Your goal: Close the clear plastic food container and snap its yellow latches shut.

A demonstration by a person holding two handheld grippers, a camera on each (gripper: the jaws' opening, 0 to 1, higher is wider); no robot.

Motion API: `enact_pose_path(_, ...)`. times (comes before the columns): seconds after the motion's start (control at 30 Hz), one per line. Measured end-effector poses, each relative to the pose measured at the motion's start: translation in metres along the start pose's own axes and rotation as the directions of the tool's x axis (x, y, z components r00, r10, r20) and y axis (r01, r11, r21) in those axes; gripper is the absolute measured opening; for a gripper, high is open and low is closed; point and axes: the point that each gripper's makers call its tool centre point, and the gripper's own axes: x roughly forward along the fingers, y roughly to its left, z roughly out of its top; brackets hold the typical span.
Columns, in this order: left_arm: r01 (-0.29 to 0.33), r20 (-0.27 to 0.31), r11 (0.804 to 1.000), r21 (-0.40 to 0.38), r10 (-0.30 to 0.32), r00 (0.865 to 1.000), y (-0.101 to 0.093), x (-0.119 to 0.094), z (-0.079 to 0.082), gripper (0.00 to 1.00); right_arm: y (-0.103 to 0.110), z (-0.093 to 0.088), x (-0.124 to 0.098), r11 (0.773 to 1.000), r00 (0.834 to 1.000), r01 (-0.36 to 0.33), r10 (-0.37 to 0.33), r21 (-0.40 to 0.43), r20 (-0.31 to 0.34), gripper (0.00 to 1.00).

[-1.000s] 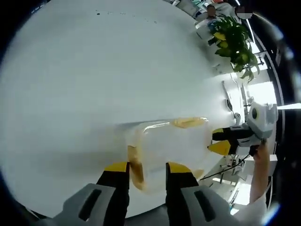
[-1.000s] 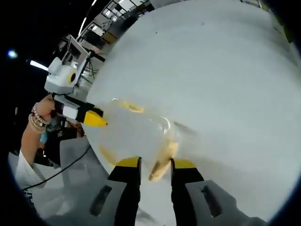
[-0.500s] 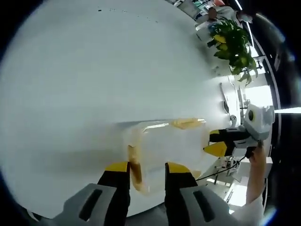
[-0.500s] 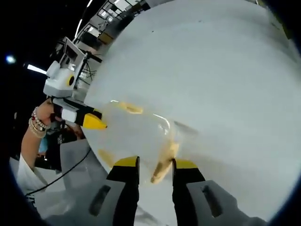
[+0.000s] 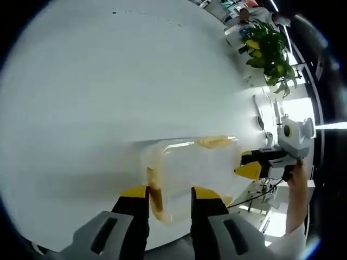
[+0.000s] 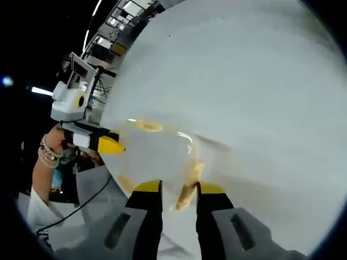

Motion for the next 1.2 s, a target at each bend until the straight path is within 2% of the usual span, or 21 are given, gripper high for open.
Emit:
enact_pose_path(0.27, 0.017, 0.041, 0.999, 0.047, -0.019, 0.999, -0.002, -0.004, -0.006, 0.24, 0.000, 0.004, -0.001, 1.000, 1.000, 0.002, -0.003, -0.028, -0.008, 0.22)
enact_pose_path(0.3, 0.021, 0.040, 0.998, 0.061, -0.024, 0.999, -0.001, -0.004, -0.006, 0.25, 0.000, 0.005, -0.001, 0.998, 1.000, 0.014, -0.014, -0.058, -0.005, 0.22)
enact_pose_path(0.37, 0.008, 0.044, 0.977, 0.215, -0.017, 0.999, 0.000, -0.006, -0.005, 0.27, 0.001, 0.009, -0.002, 0.994, 0.999, 0.033, -0.032, -0.104, 0.010, 0.23)
enact_pose_path(0.4, -0.024, 0.057, 0.971, 0.237, 0.011, 0.998, 0.002, -0.007, -0.004, 0.31, 0.001, 0.010, -0.003, 0.990, 0.999, 0.041, -0.040, -0.132, 0.015, 0.24)
enact_pose_path(0.47, -0.071, 0.086, 0.932, 0.356, 0.043, 0.995, 0.003, -0.010, -0.001, 0.37, 0.001, 0.011, -0.005, 0.988, 0.998, 0.056, -0.053, -0.145, 0.024, 0.25)
enact_pose_path(0.53, -0.124, 0.137, 0.898, 0.423, 0.072, 0.988, 0.006, -0.015, 0.004, 0.43, -0.007, 0.013, -0.007, 0.975, 0.995, 0.104, -0.102, -0.195, 0.017, 0.32)
enact_pose_path(0.6, -0.153, 0.152, 0.886, 0.438, 0.095, 0.984, 0.010, -0.020, 0.005, 0.48, -0.011, 0.012, -0.012, 0.951, 0.989, 0.139, -0.148, -0.277, -0.012, 0.43)
enact_pose_path(0.67, -0.169, 0.194, 0.845, 0.507, 0.079, 0.978, 0.006, -0.027, 0.010, 0.49, -0.005, 0.020, -0.021, 0.928, 0.987, 0.149, -0.160, -0.342, -0.004, 0.49)
enact_pose_path(0.7, -0.178, 0.211, 0.828, 0.532, 0.073, 0.975, 0.005, -0.031, 0.013, 0.48, 0.000, 0.026, -0.026, 0.915, 0.988, 0.147, -0.154, -0.375, 0.012, 0.47)
enact_pose_path(0.73, -0.187, 0.243, 0.800, 0.571, 0.052, 0.968, -0.002, -0.036, 0.017, 0.46, 0.010, 0.035, -0.031, 0.899, 0.990, 0.141, -0.138, -0.414, 0.038, 0.42)
enact_pose_path(0.77, -0.190, 0.263, 0.784, 0.591, 0.035, 0.964, -0.005, -0.039, 0.020, 0.44, 0.017, 0.041, -0.034, 0.891, 0.991, 0.133, -0.122, -0.434, 0.052, 0.30)
enact_pose_path(0.87, -0.161, 0.303, 0.730, 0.664, -0.066, 0.951, -0.031, -0.045, 0.023, 0.25, 0.060, 0.056, -0.033, 0.844, 0.997, 0.013, 0.030, -0.536, 0.073, 0.00)
enact_pose_path(0.9, -0.137, 0.290, 0.688, 0.712, -0.111, 0.951, -0.042, -0.044, 0.019, 0.18, 0.071, 0.058, -0.030, 0.841, 0.995, -0.019, 0.068, -0.540, 0.070, 0.00)
enact_pose_path(0.93, -0.137, 0.287, 0.660, 0.738, -0.124, 0.950, -0.047, -0.043, 0.017, 0.18, 0.079, 0.057, -0.026, 0.836, 0.993, -0.043, 0.095, -0.547, 0.067, 0.01)
enact_pose_path(1.0, -0.195, 0.328, 0.591, 0.782, -0.124, 0.936, -0.051, -0.040, 0.022, 0.18, 0.088, 0.056, -0.016, 0.821, 0.993, -0.058, 0.105, -0.568, 0.051, 0.07)
enact_pose_path(1.03, -0.224, 0.340, 0.554, 0.802, -0.114, 0.933, -0.052, -0.036, 0.021, 0.17, 0.090, 0.053, -0.008, 0.781, 0.996, -0.057, 0.089, -0.621, 0.020, 0.06)
enact_pose_path(1.07, -0.229, 0.330, 0.523, 0.821, -0.106, 0.938, -0.052, -0.033, 0.019, 0.15, 0.090, 0.050, -0.002, 0.751, 0.997, -0.052, 0.071, -0.658, 0.003, 0.03)
enact_pose_path(1.1, -0.231, 0.321, 0.502, 0.833, -0.100, 0.942, -0.052, -0.030, 0.016, 0.14, 0.090, 0.047, 0.005, 0.704, 0.999, -0.043, 0.040, -0.709, -0.020, 0.01)
enact_pose_path(1.13, -0.227, 0.312, 0.481, 0.847, -0.104, 0.944, -0.054, -0.025, 0.013, 0.13, 0.089, 0.046, 0.009, 0.677, 0.999, -0.039, 0.024, -0.735, -0.031, 0.00)
enact_pose_path(1.17, -0.220, 0.308, 0.487, 0.845, -0.108, 0.945, -0.056, -0.021, 0.011, 0.12, 0.089, 0.044, 0.015, 0.650, 0.999, -0.040, 0.010, -0.759, -0.045, 0.00)
enact_pose_path(1.2, -0.216, 0.304, 0.491, 0.844, -0.106, 0.947, -0.056, -0.018, 0.010, 0.12, 0.090, 0.042, 0.019, 0.642, 0.998, -0.046, 0.005, -0.765, -0.055, 0.00)
